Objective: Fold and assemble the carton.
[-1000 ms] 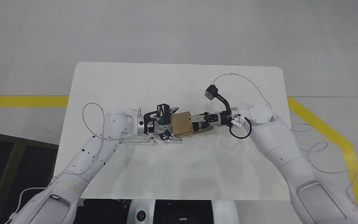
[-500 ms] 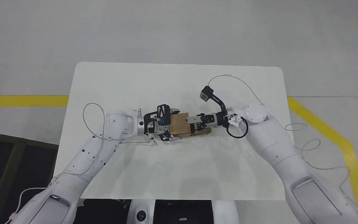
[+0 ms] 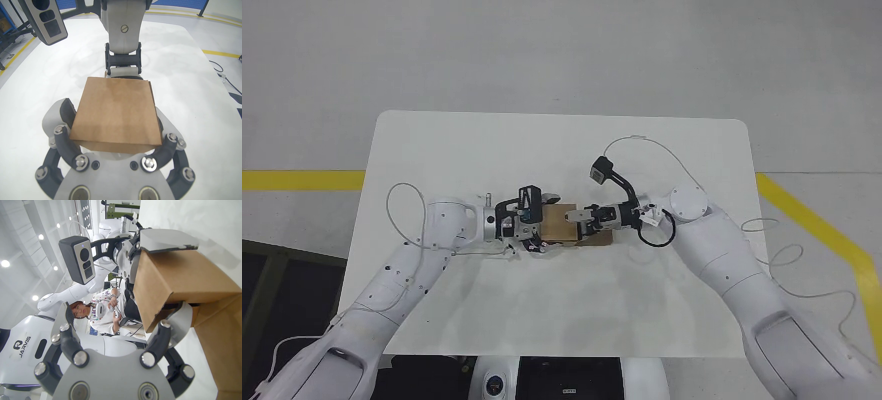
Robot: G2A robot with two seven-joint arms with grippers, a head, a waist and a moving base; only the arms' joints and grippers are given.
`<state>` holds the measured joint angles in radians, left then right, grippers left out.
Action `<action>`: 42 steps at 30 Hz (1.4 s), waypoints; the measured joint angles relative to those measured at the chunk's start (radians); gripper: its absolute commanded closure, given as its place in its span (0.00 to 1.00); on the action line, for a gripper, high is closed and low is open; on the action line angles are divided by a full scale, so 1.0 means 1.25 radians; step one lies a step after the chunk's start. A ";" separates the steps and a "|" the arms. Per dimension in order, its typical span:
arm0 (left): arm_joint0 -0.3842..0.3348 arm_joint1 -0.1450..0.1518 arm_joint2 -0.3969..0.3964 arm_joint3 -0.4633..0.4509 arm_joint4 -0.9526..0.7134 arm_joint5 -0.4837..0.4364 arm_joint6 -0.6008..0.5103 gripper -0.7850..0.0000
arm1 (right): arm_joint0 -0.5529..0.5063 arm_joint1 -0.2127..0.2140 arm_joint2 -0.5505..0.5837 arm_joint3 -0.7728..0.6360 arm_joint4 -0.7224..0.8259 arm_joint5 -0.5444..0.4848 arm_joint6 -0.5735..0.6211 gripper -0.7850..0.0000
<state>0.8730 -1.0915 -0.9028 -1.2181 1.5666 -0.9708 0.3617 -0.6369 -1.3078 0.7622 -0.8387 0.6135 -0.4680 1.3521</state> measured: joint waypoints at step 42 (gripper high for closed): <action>0.003 0.007 -0.001 0.004 0.009 -0.003 -0.009 0.00 | -0.026 0.102 0.176 -0.035 -0.187 0.035 0.031 0.00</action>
<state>0.8768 -1.0823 -0.9047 -1.2126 1.5782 -0.9750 0.3508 -0.6688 -1.1801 0.9820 -0.8822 0.3794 -0.4237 1.3914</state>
